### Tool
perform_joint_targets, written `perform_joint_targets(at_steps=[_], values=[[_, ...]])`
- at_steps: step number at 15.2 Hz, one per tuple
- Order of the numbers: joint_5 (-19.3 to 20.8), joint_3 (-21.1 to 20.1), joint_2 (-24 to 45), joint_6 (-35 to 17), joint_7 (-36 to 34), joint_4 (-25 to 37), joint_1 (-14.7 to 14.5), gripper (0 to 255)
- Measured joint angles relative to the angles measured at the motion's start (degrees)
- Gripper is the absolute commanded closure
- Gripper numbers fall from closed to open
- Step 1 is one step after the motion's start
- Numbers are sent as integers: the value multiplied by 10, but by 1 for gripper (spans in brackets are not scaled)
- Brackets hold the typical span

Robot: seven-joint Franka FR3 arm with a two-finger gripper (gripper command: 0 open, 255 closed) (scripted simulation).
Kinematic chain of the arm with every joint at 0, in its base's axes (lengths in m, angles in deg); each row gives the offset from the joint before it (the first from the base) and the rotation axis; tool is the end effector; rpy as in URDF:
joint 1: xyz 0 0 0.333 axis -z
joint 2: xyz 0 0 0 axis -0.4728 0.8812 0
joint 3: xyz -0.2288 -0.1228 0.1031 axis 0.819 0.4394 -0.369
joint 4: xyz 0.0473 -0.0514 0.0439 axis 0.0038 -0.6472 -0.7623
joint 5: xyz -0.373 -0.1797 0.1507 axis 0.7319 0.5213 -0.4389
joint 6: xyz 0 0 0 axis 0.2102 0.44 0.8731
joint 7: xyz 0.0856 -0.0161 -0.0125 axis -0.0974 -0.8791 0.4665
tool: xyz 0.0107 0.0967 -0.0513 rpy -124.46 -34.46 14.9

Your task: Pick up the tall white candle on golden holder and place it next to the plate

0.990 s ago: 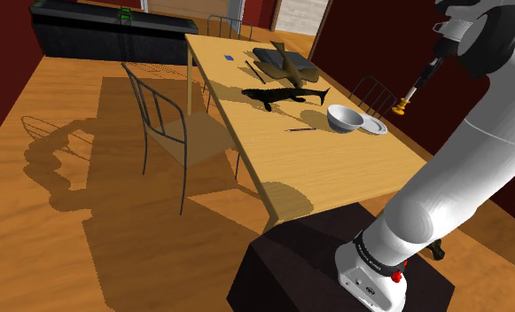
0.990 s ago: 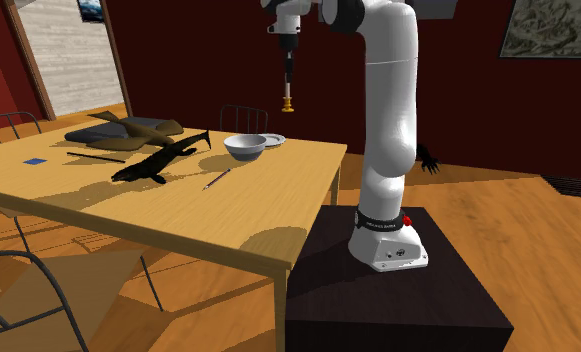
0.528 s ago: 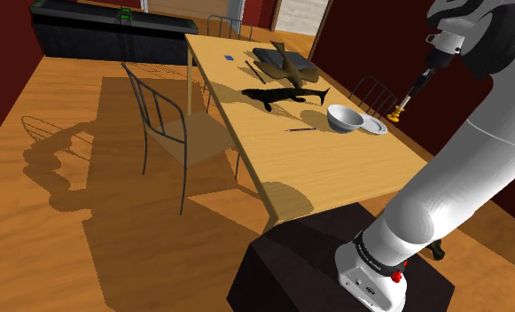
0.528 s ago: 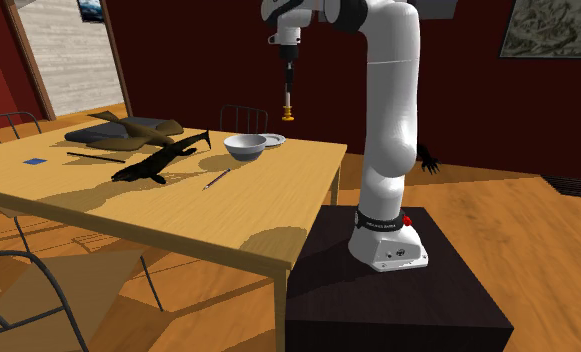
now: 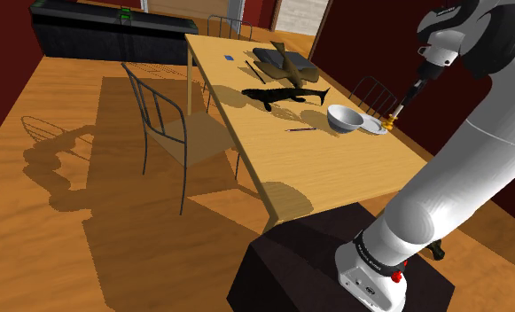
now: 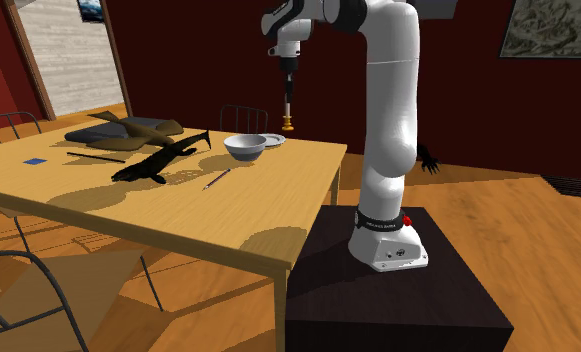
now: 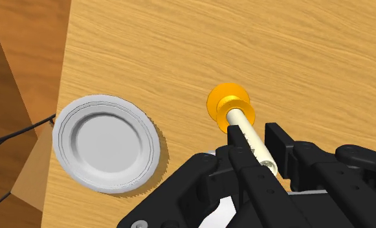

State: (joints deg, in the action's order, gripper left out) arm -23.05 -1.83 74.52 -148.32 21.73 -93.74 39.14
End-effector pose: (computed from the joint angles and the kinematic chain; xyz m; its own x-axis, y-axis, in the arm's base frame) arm 0.2910 -0.5568 0.4608 0.9955 0.0947 -0.0044 0.0947 -0.9955 0.0061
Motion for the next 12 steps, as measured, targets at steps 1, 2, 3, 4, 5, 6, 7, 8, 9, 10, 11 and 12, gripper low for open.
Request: perform_joint_targets(at_steps=[1,2,3,4,5,6,7,8,9,10,11,12], values=[[0,0,0,-8,0,-8,0,255],[0,0,0,-17,0,-17,-1,255],[-1,0,1,-24,2,-23,0,255],[-4,-1,5,-30,4,-27,1,255],[-5,-1,5,-38,4,-35,1,255],[-7,-1,7,-45,6,-41,1,255],[-10,-2,10,-51,7,-46,2,255],[-11,-2,11,-59,9,-52,2,255],[-15,-2,15,-67,11,-58,3,255],[-16,-3,16,-74,11,-65,3,255],[-19,-3,19,-81,13,-70,4,255],[-20,-4,20,-87,14,-75,4,255]])
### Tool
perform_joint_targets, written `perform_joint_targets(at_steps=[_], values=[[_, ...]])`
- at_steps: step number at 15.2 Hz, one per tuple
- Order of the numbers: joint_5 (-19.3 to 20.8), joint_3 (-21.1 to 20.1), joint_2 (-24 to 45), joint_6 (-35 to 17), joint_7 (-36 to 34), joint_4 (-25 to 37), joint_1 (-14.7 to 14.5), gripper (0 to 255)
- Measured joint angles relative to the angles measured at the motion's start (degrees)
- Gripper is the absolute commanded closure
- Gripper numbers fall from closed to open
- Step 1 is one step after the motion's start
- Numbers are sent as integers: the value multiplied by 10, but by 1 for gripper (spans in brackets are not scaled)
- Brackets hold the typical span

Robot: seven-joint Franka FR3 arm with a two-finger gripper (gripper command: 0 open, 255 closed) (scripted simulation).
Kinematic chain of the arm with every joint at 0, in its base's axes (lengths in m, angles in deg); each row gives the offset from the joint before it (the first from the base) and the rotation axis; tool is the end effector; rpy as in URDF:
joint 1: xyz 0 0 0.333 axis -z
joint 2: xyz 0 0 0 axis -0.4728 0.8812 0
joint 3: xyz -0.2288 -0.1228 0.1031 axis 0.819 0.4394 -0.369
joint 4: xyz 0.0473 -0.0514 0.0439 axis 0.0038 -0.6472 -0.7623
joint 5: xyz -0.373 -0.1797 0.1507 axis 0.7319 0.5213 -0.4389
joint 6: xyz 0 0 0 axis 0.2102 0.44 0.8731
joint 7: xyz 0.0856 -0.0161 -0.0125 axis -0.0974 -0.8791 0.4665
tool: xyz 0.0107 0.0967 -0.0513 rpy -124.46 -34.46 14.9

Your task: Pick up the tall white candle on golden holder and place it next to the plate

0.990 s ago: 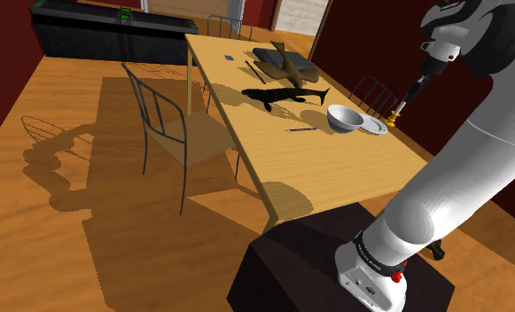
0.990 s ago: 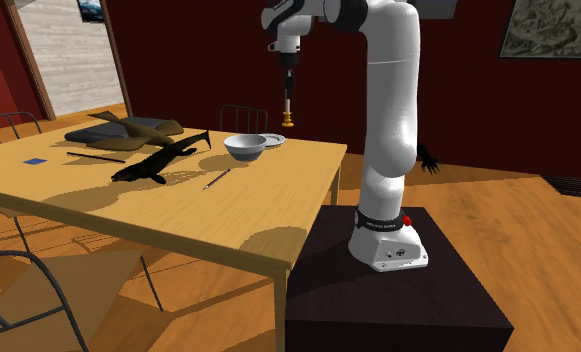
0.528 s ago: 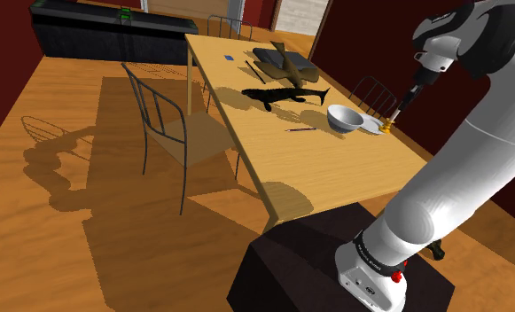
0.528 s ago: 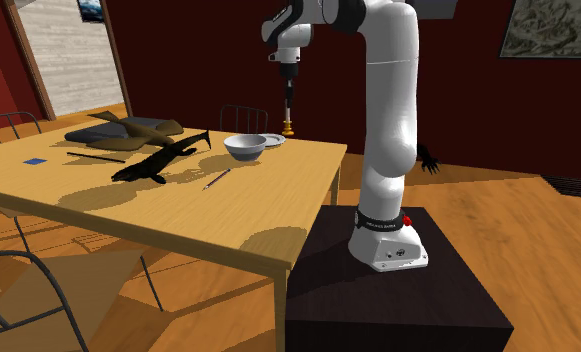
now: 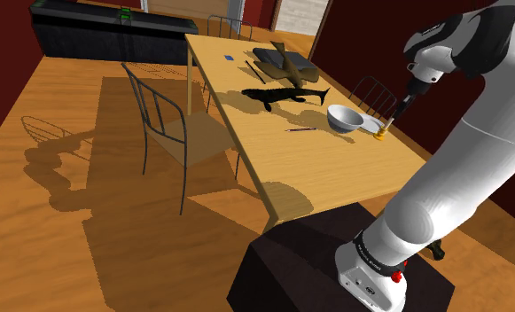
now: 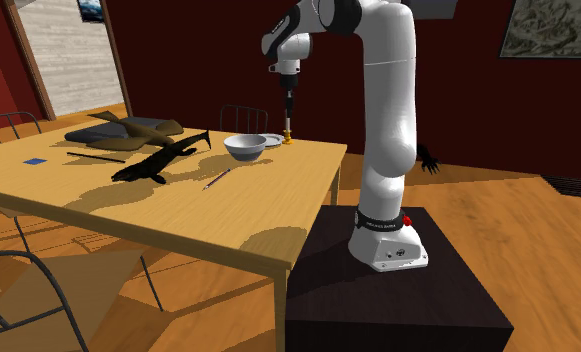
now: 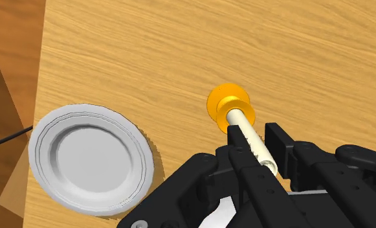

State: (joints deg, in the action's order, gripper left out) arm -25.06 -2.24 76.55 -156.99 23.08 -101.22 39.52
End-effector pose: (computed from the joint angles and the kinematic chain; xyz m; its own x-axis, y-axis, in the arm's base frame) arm 0.2874 -0.5536 0.3919 0.9955 0.0947 -0.0043 0.0948 -0.9955 0.0064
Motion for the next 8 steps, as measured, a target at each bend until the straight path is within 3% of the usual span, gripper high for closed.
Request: perform_joint_targets(at_steps=[8], values=[[-30,-7,30,-52,21,-34,11,255]])
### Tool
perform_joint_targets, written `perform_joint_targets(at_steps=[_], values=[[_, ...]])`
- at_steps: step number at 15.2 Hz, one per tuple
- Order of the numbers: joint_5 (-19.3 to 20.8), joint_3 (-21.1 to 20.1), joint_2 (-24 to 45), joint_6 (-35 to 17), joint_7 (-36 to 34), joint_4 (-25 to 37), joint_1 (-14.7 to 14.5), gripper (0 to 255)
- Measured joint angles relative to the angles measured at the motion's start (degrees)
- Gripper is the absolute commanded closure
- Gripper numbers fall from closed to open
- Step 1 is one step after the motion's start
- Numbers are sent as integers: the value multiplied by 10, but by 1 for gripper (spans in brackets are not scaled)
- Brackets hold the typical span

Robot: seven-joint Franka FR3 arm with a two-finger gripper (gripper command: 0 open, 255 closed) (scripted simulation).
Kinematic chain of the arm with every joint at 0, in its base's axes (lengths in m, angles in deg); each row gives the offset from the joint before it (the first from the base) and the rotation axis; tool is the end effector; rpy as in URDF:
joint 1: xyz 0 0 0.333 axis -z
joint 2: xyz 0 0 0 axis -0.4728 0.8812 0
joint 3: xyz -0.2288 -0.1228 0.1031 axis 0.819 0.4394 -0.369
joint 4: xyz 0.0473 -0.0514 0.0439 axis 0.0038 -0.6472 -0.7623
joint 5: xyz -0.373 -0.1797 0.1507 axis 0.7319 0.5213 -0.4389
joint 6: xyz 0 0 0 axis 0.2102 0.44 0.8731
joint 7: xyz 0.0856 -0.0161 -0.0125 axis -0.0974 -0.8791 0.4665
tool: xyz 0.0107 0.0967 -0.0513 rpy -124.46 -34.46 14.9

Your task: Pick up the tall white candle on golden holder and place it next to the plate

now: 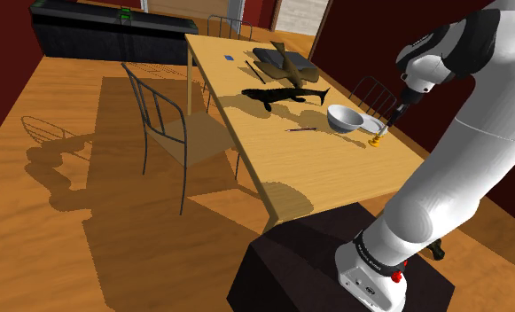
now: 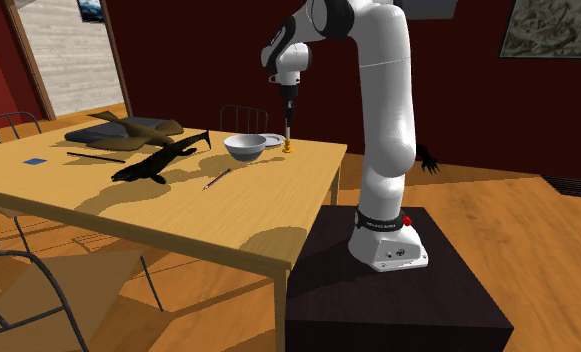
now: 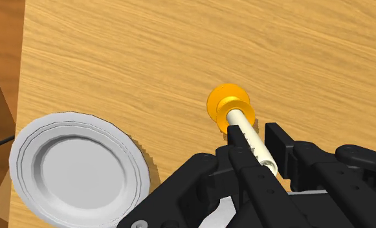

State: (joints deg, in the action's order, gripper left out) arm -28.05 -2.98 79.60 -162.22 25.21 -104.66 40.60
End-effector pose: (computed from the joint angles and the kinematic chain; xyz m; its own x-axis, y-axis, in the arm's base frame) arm 0.2827 -0.5532 0.3475 0.9955 0.0949 -0.0045 0.0949 -0.9955 0.0065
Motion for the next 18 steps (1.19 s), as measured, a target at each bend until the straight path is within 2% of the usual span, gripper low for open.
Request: perform_joint_targets(at_steps=[3,9,10,16,18], values=[[-11,-4,10,-18,7,-12,4,255],[-14,-5,13,-22,9,-14,5,255],[-14,-5,13,-22,9,-14,5,0],[-14,-5,13,-22,9,-14,5,0],[-4,-1,4,-3,3,0,2,0]])
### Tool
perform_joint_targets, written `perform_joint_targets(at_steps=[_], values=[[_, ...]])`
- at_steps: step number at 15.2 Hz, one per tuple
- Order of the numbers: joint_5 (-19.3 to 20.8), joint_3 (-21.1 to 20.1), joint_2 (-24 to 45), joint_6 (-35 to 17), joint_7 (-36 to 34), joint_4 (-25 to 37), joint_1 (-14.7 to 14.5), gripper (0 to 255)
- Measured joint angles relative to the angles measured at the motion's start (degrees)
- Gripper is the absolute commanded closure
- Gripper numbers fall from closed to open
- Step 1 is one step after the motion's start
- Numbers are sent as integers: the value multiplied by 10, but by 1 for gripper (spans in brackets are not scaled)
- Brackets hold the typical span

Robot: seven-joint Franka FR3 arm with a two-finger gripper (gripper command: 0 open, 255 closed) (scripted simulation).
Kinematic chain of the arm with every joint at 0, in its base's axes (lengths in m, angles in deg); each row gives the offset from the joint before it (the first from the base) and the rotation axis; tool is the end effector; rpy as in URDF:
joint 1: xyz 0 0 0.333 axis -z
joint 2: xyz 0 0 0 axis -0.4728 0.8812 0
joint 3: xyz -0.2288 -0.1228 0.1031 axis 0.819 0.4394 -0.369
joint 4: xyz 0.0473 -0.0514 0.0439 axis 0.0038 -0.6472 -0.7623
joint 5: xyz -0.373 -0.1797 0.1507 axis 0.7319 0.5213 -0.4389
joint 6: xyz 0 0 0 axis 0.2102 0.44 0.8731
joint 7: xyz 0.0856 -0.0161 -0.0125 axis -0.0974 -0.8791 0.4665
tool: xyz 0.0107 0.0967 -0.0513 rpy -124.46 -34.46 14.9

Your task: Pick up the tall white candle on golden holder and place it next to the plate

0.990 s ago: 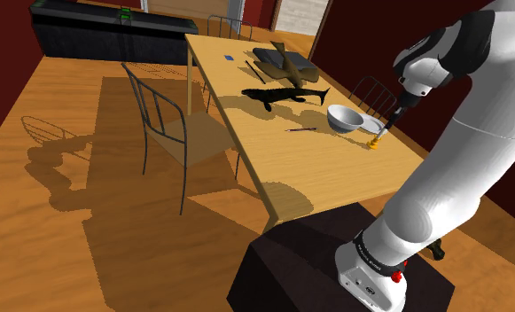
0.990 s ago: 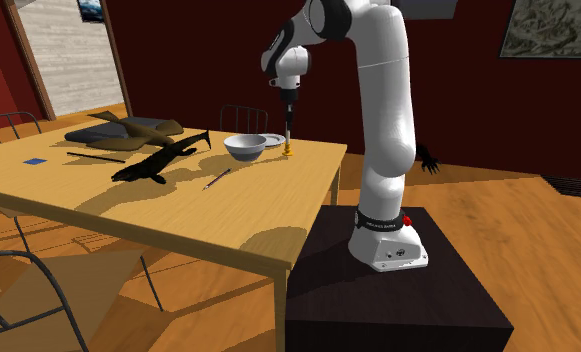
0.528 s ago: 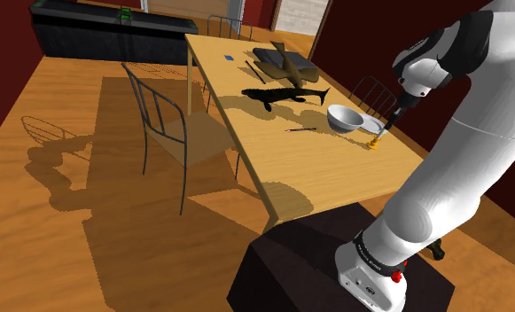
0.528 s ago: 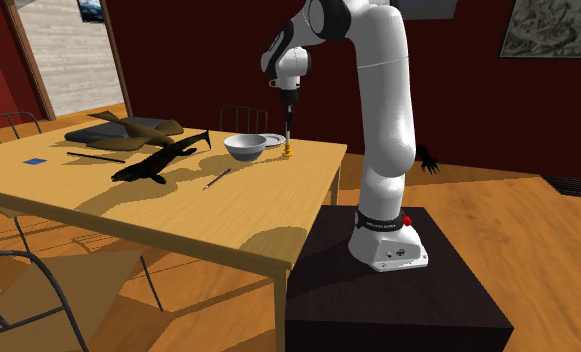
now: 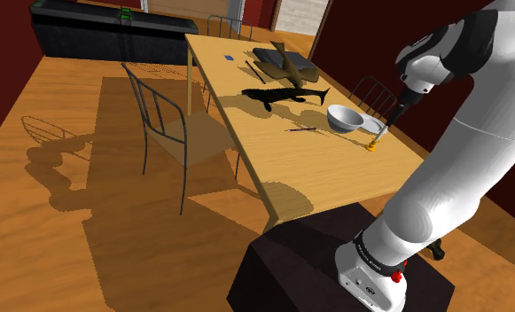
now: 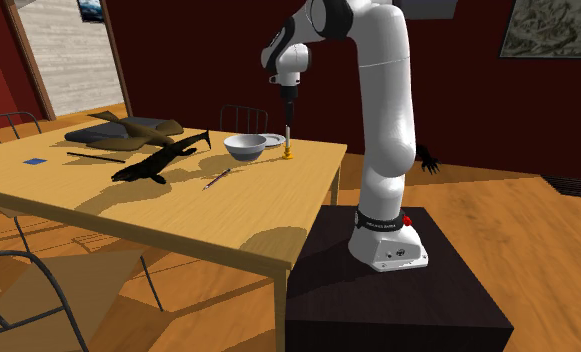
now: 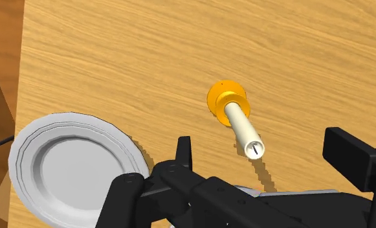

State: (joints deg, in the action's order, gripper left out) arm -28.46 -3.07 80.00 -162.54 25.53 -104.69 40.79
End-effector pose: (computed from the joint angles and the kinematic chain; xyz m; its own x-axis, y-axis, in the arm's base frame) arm 0.2823 -0.5540 0.3449 0.9955 0.0952 -0.0038 0.0952 -0.9954 0.0073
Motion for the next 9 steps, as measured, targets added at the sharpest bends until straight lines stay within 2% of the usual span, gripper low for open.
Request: perform_joint_targets(at_steps=[3,9], values=[[23,7,-24,36,-16,22,-10,0],[28,8,-28,45,-20,28,-11,0]])
